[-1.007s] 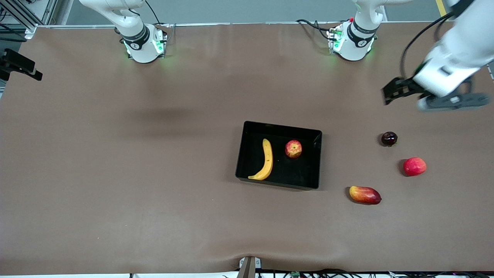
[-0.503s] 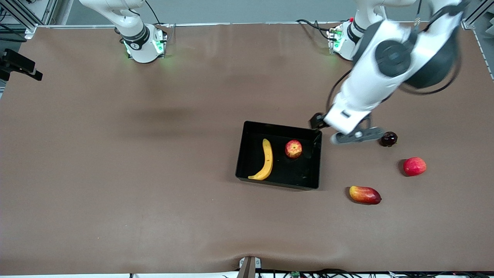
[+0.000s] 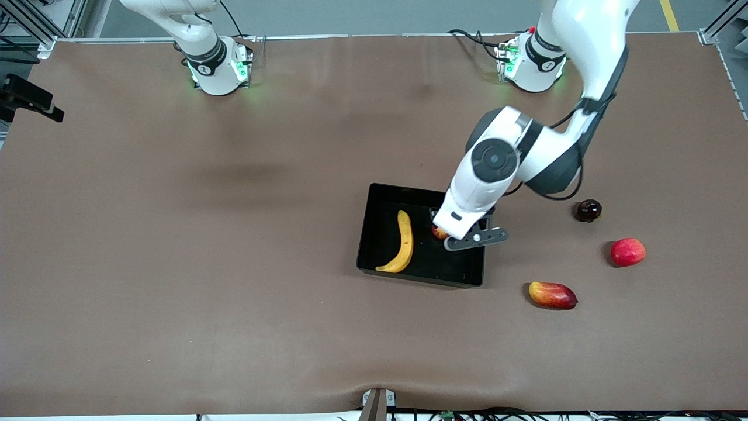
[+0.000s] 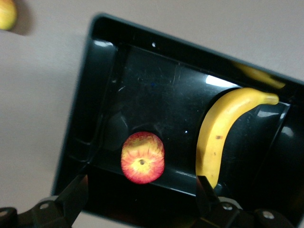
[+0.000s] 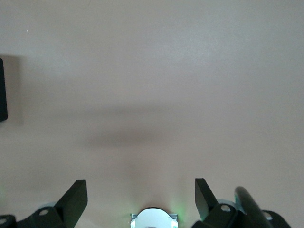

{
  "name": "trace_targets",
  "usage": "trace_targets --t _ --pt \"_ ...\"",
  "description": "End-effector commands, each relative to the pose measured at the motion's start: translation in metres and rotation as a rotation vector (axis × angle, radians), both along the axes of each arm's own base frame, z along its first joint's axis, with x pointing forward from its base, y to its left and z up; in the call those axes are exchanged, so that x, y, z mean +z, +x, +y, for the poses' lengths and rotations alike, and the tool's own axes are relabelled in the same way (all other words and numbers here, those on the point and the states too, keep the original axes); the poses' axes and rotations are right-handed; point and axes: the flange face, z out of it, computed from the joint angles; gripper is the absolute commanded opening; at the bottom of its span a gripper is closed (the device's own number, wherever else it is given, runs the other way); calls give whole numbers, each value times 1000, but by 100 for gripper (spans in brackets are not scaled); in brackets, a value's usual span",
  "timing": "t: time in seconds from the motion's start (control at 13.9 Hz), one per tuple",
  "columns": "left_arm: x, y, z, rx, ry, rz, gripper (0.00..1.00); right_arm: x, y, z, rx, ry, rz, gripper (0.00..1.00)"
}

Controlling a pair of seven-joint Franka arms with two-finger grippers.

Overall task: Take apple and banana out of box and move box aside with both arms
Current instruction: 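Lower the left gripper into the box and grasp the small apple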

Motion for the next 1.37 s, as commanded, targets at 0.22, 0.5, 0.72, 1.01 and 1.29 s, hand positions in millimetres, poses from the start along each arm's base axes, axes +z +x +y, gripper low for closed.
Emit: trace_targets --t 0.22,0.5,0.72,1.01,1.29 --pt "-55 -9 -9 -2 33 33 100 1 -1 -4 -6 16 0 100" --pt "-86 -23 -6 -31 45 25 100 1 -1 -4 -6 16 0 100" --pt "-100 -30 -11 -43 54 45 100 1 -1 -4 -6 15 -1 100" --pt "-117 -36 -17 -55 62 69 92 1 -1 -4 -6 15 -1 100" --pt "-115 -33 -16 -70 72 53 45 1 -1 -4 -6 16 0 100"
